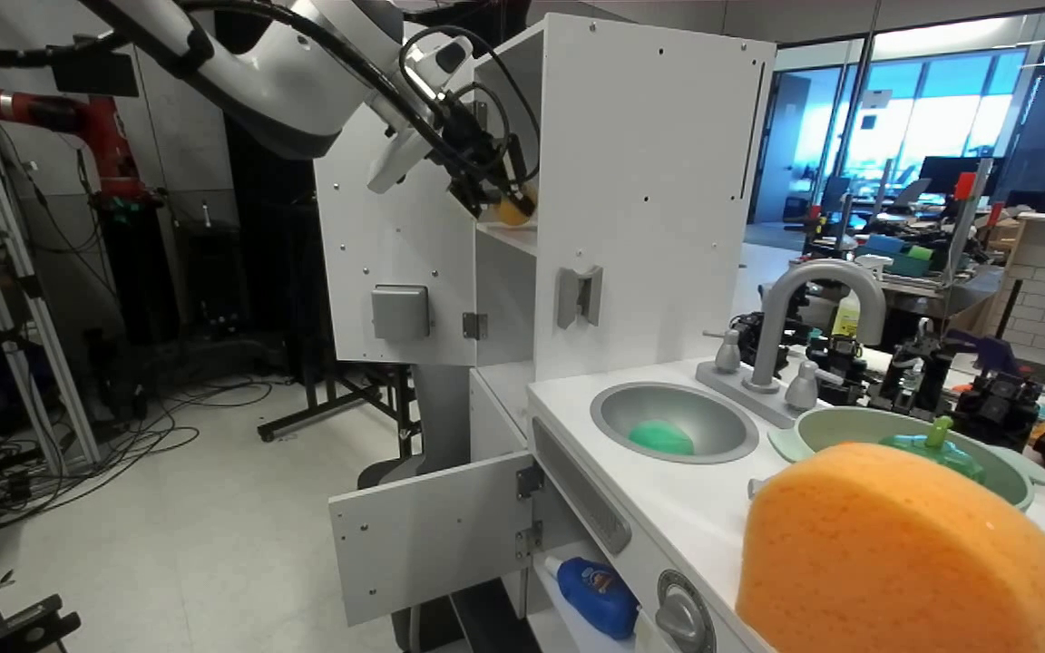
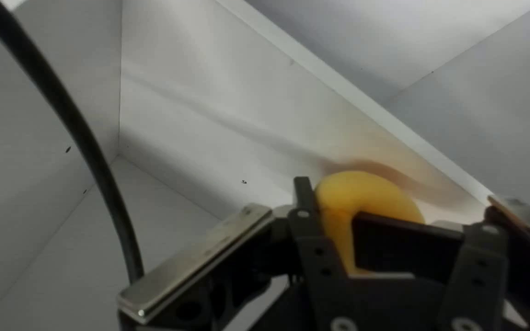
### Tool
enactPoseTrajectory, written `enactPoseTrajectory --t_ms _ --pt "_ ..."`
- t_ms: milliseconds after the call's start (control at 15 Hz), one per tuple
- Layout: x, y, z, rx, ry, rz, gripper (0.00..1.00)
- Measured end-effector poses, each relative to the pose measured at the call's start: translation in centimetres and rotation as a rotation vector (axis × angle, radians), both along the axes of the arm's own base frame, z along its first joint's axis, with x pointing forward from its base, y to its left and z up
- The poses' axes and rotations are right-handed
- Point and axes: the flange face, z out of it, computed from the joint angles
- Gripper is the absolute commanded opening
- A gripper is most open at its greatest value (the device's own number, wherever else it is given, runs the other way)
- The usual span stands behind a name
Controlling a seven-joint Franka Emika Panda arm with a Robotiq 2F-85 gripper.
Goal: Open the top cabinet at the left, then put the yellow plushie and the orange sponge in the top compartment of the top cabinet
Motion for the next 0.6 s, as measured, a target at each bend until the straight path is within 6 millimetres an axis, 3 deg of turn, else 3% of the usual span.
enactPoseTrajectory --t_ms 200,467,600 --pt "0.36 -0.58 -1.07 -0.009 -0.002 -0.016 0.69" --pt "0.71 -1.14 -0.72 -0.016 -0.015 -0.028 0.97" --pt "0.72 -1.12 -0.69 -0.016 -0.017 -0.028 1.00"
